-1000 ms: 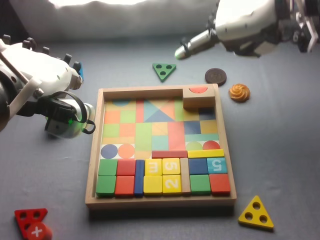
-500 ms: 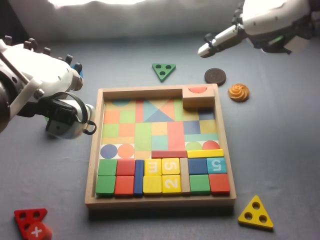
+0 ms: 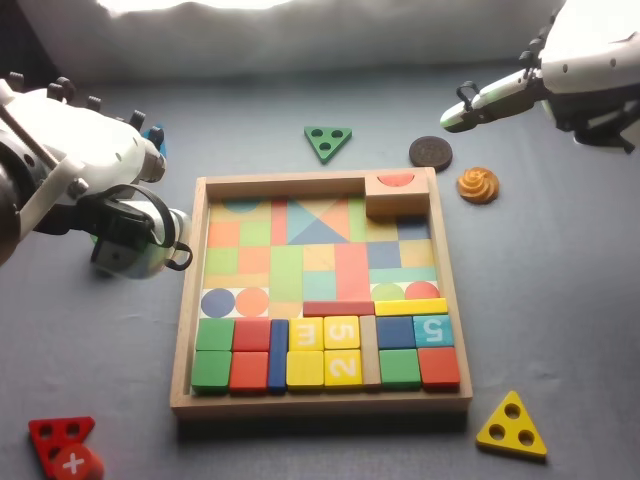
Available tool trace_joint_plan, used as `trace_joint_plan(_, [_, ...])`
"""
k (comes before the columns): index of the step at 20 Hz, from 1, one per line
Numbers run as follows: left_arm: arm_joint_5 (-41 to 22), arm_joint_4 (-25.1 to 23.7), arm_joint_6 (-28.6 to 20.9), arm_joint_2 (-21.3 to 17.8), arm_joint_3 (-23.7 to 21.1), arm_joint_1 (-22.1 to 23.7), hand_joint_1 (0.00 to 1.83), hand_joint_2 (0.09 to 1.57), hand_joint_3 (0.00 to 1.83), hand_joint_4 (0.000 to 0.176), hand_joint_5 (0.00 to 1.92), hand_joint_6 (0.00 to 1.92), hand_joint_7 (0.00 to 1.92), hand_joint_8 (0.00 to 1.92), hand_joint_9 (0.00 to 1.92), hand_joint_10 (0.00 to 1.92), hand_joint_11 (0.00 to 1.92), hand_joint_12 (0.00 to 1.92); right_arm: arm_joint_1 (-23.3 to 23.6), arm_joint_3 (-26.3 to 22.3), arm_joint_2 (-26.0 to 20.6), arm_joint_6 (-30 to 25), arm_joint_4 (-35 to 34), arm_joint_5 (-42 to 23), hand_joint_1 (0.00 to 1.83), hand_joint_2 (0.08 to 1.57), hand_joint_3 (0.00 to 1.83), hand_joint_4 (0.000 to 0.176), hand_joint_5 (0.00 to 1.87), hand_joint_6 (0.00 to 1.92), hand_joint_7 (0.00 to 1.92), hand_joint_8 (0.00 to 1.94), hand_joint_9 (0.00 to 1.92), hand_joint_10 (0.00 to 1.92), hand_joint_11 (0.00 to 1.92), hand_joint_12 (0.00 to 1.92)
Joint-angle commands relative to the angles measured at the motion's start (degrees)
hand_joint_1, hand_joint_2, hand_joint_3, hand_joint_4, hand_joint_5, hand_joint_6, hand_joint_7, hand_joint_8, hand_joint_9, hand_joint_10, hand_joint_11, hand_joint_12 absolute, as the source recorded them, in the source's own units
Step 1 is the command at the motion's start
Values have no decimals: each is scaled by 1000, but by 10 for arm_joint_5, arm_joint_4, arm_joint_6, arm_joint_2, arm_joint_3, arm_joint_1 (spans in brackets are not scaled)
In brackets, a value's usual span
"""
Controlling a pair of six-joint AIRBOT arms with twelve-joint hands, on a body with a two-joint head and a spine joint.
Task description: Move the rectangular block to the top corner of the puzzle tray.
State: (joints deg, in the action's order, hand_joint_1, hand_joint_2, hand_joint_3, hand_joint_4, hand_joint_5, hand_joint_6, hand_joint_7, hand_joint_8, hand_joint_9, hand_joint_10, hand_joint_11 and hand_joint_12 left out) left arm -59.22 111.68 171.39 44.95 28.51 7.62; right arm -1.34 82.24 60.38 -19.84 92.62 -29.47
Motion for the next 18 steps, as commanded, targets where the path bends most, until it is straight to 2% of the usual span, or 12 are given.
trace_joint_plan(1, [-1,-43,3,-6,-2,7,0,1485,0,0,323,5,370,4,336,4,0,617,1,-14,-18,1,-43,34,1575,862,620,0,266,0,1526,1941,1707,1921,1756,1921])
trace_joint_plan(2, [-1,-43,3,-6,-2,7,0,1481,0,0,316,2,368,3,335,3,0,615,-8,-42,-37,20,-90,66,1651,832,658,0,315,13,1564,1941,1739,1921,1781,1921])
trace_joint_plan(4, [-1,-42,3,-6,-2,8,0,1487,0,0,292,0,346,1,316,0,0,591,-20,-76,-57,43,-143,115,1689,800,712,0,331,14,1596,1941,1762,1921,1813,1921])
trace_joint_plan(5, [-1,-41,3,-6,-2,8,0,1488,0,0,286,0,342,0,311,0,0,586,-27,-95,-68,73,-171,135,1697,793,724,0,335,14,1603,1941,1766,1921,1821,1921])
trace_joint_plan(6, [-1,-41,3,-6,-2,8,0,1485,0,0,303,1,367,3,343,4,0,676,-30,-108,-76,92,-183,143,1630,776,727,0,365,24,1643,1941,1782,1921,1851,1921])
trace_joint_plan(10, [-1,-41,3,-6,-2,8,0,1495,2,0,297,1,370,2,354,4,0,705,-40,-122,-98,100,-255,158,1626,789,656,0,365,16,1661,1941,1821,1921,1915,1921])
trace_joint_plan(11, [-2,-41,3,-6,-2,8,0,1491,0,0,312,5,380,4,359,5,0,685,-41,-122,-99,100,-257,159,1619,822,555,0,381,16,1669,1941,1834,1921,1920,1921])
trace_joint_plan(12, [-2,-41,3,-6,-2,8,0,1491,0,0,312,5,380,4,359,5,0,685,-41,-122,-100,107,-257,159,1619,822,555,0,381,16,1669,1941,1834,1921,1920,1921])
trace_joint_plan(14, [-2,-42,3,-6,-2,8,0,1485,0,0,313,2,387,4,360,3,0,648,-44,-122,-101,119,-273,170,1501,965,229,0,337,0,1673,1941,1824,1921,1905,1921])
trace_joint_plan(15, [-2,-43,3,-6,-2,8,0,1480,0,0,328,4,402,5,377,6,0,703,-51,-122,-103,119,-291,167,1512,988,158,0,342,1,1677,1941,1833,1921,1918,1921])
trace_joint_plan(16, [-2,-43,3,-6,-2,8,0,1483,0,0,316,1,387,2,360,2,0,646,-55,-123,-104,119,-299,163,1501,1007,141,0,355,4,1666,1941,1828,1921,1917,1921])
trace_joint_plan(18, [-2,-43,3,-6,-2,8,0,1496,3,0,324,3,383,1,354,0,0,681,-59,-129,-109,119,-302,155,1509,1012,135,0,385,16,1663,1941,1813,1921,1890,1921])
